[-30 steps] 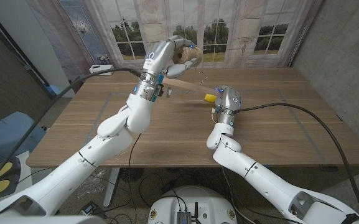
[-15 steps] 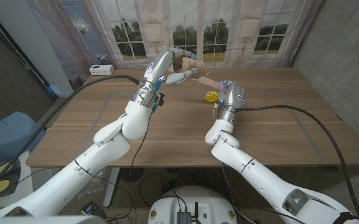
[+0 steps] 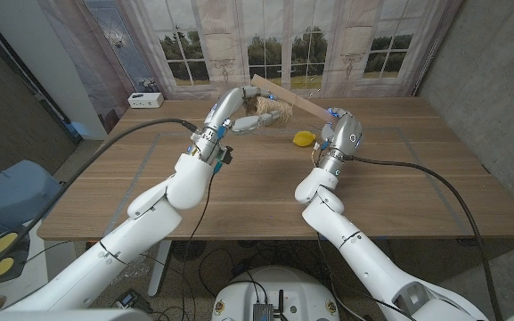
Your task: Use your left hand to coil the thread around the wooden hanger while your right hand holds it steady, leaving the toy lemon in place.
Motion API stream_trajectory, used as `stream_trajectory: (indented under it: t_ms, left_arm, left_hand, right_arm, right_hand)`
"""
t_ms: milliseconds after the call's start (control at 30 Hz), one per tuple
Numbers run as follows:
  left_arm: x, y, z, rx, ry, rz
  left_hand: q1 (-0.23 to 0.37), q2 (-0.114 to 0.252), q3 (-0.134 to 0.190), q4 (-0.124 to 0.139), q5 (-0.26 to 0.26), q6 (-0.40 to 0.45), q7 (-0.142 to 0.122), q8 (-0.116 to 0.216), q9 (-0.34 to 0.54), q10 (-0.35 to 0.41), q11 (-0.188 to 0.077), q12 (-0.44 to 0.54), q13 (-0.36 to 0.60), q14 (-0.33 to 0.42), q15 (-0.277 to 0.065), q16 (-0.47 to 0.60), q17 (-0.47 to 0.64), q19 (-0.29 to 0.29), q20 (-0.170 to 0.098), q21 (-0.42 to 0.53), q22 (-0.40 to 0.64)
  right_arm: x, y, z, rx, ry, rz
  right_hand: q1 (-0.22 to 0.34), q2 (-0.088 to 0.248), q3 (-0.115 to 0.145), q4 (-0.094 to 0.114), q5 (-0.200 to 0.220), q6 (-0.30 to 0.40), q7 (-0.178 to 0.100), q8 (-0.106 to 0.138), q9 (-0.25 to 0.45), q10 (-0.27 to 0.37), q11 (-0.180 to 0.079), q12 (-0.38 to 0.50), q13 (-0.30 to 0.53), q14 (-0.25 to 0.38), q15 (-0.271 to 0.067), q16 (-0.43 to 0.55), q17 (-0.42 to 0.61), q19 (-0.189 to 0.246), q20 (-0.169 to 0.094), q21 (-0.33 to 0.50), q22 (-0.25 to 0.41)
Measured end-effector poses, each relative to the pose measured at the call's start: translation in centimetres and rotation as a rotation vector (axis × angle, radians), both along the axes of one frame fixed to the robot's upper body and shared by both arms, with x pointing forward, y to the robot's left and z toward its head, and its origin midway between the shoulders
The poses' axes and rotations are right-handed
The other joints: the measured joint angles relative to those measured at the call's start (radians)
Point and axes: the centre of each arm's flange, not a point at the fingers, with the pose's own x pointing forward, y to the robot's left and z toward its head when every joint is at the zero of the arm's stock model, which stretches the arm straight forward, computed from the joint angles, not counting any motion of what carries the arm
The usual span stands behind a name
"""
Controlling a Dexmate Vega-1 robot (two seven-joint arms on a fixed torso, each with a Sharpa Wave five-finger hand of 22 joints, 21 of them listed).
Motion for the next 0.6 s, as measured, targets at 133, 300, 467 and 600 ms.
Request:
stream_trajectory:
  t_ms: [133, 300, 467, 600]
  left_arm:
    - [0.2, 0.5, -0.7, -0.016, 0.034, 0.006]
    - [0.3, 1.1, -1.5, -0.041, 0.066, 0.019]
    - [0.5, 1.7, -2.0, -0.074, 0.09, 0.036]
    - [0.7, 2.3, -2.4, -0.106, 0.108, 0.05]
  left_hand:
    - [0.0, 0.0, 0.0, 0.0, 0.0, 0.0, 0.0, 0.0, 0.0, 0.0, 0.0, -0.003, 0.0, 0.0, 0.0, 0.0, 0.0, 0.0, 0.0, 0.005, -0.001]
    - [0.0, 0.0, 0.0, 0.0, -0.002, 0.0, 0.0, -0.005, 0.0, 0.0, 0.0, -0.005, 0.0, 0.0, 0.0, -0.006, 0.001, 0.0, 0.0, 0.008, -0.005]
    - [0.0, 0.0, 0.0, 0.0, 0.006, 0.0, 0.0, -0.008, 0.005, 0.002, 0.002, -0.007, 0.0, 0.002, 0.002, -0.009, 0.007, 0.0, 0.0, 0.014, -0.008]
    - [0.0, 0.0, 0.0, 0.0, 0.006, 0.0, 0.001, -0.008, 0.005, 0.002, 0.002, -0.007, 0.0, 0.002, 0.002, -0.012, 0.009, 0.0, 0.0, 0.017, -0.01]
  right_arm:
    - [-0.3, -0.6, 0.1, 0.029, -0.028, -0.012]
    - [-0.6, -1.1, -0.1, 0.06, -0.051, -0.013]
    - [-1.0, -1.6, -0.3, 0.103, -0.077, 0.002]
    - [-1.2, -2.1, -0.6, 0.139, -0.102, 0.023]
  right_hand:
    - [0.0, 0.0, 0.0, 0.0, 0.004, 0.0, 0.0, 0.0, 0.0, 0.0, 0.0, 0.0, 0.0, 0.0, 0.0, -0.003, 0.0, 0.0, 0.0, 0.0, 0.0]
    - [0.0, 0.0, 0.0, 0.0, 0.004, 0.0, 0.0, -0.001, 0.0, 0.0, 0.0, 0.0, 0.0, 0.004, 0.0, -0.003, 0.0, 0.0, 0.0, 0.008, 0.0]
    - [0.0, 0.0, 0.0, 0.0, 0.004, 0.0, 0.0, -0.001, -0.005, 0.0, 0.0, 0.0, 0.0, 0.004, -0.001, -0.007, 0.003, -0.005, 0.005, 0.009, 0.0]
    - [0.0, 0.0, 0.003, -0.003, 0.004, 0.0, 0.0, -0.003, -0.005, 0.0, 0.0, 0.0, 0.0, 0.006, -0.002, -0.009, 0.009, -0.005, 0.005, 0.009, 0.0]
